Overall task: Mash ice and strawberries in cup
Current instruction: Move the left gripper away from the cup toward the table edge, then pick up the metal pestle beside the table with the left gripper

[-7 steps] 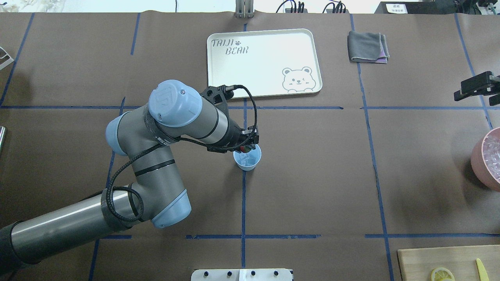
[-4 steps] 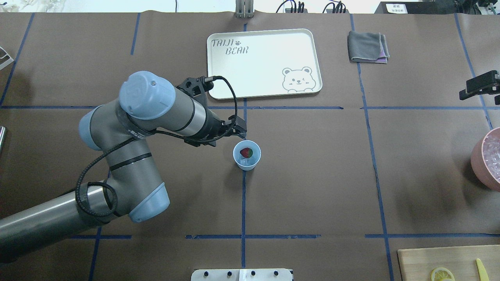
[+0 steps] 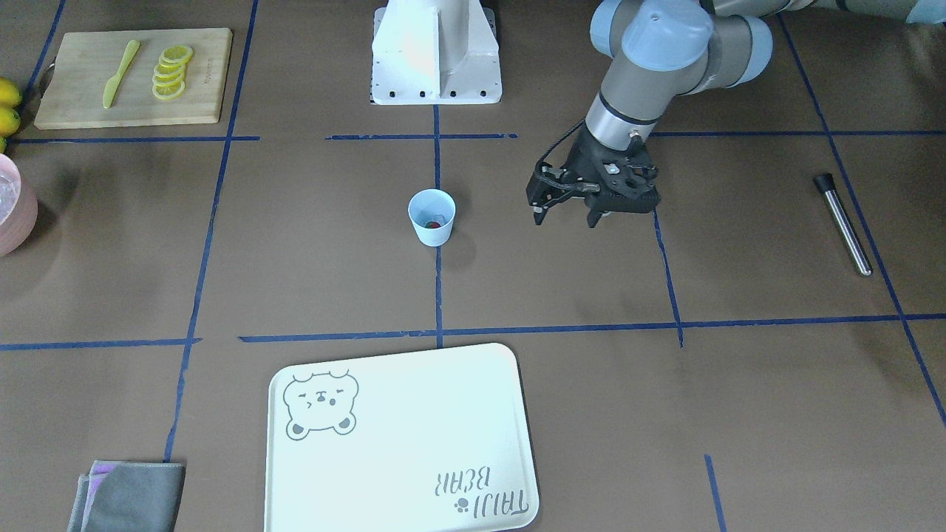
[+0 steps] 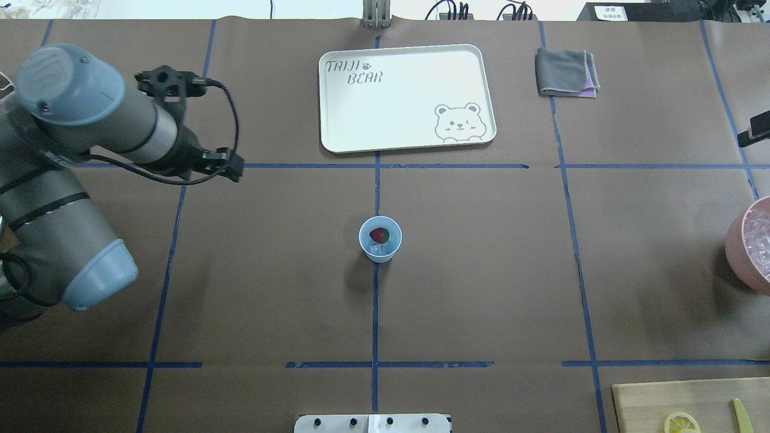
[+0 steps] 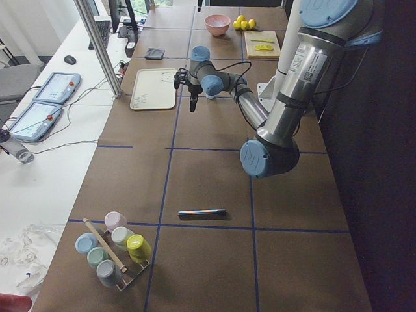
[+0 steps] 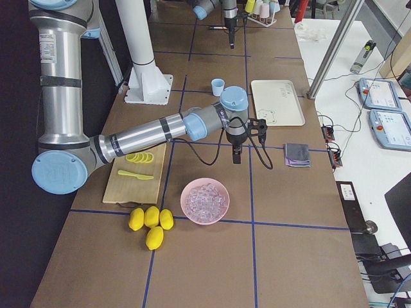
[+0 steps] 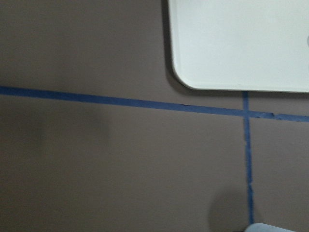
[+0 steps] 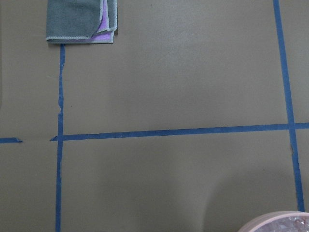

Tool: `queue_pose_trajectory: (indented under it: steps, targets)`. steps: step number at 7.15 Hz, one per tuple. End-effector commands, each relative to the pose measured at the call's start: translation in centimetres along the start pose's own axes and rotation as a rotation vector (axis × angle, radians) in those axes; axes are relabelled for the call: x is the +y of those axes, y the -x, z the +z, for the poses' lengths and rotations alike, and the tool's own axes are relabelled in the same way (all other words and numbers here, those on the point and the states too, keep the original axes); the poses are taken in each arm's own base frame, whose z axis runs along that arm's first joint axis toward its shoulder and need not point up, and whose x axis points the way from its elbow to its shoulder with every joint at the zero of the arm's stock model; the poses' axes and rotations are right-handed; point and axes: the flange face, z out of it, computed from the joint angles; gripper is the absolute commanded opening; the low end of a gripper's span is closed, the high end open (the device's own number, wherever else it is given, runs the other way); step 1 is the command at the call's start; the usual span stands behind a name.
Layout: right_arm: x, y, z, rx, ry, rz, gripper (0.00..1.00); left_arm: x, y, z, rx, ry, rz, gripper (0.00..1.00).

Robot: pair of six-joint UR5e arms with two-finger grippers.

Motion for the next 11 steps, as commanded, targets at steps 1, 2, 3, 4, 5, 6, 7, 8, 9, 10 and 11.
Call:
queue_pose_trajectory:
  steps: [1, 2, 3, 4, 5, 6, 7, 8, 9, 10, 11]
  targets:
    - [-0.1, -0.3, -0.1, -0.001, 0.0, -0.001, 1.0, 0.1, 13.9, -0.8, -0.129, 0.042, 0.155, 0.9]
    - [-0.3, -0.2, 0.0, -0.001, 0.001, -0.002, 1.0, -0.2, 19.0, -0.2, -0.155, 0.087, 0.173, 0.9]
    - [-0.4, -0.2, 0.1, -0.001, 0.001, -0.002, 1.0, -1.5, 25.4, 0.7, -0.18, 0.136, 0.183, 0.9]
    - [-0.4, -0.2, 0.1, -0.001, 0.001, -0.002, 1.0, -3.2, 32.2, 1.7, -0.159, 0.166, 0.122, 0.9]
    - [-0.3, -0.2, 0.0, -0.006, 0.003, 0.001, 1.0, -3.1, 37.4, 5.1, -0.124, 0.201, 0.063, 0.9]
    - [-0.3, 0.0, 0.0, -0.011, 0.005, -0.002, 1.0, -3.0, 40.8, 8.3, -0.123, 0.201, 0.041, 0.9]
    - [-0.1, 0.2, -0.2, -0.03, 0.013, -0.002, 1.0, -3.4, 41.4, 9.3, -0.131, 0.203, -0.024, 0.9]
    - [0.0, 0.5, -0.3, -0.043, 0.017, -0.001, 1.0, -3.1, 41.8, 9.6, -0.138, 0.208, -0.063, 0.9]
    - [0.0, 0.5, -0.3, -0.043, 0.017, 0.001, 1.0, -2.0, 43.1, 10.6, -0.15, 0.235, -0.096, 0.9]
    - [-0.1, 0.5, -0.4, -0.043, 0.016, 0.0, 1.0, -0.9, 43.5, 11.0, -0.105, 0.265, -0.117, 0.9]
    - [-0.1, 0.6, -0.5, -0.044, 0.014, -0.002, 1.0, 0.7, 44.0, 11.3, -0.056, 0.301, -0.141, 0.9]
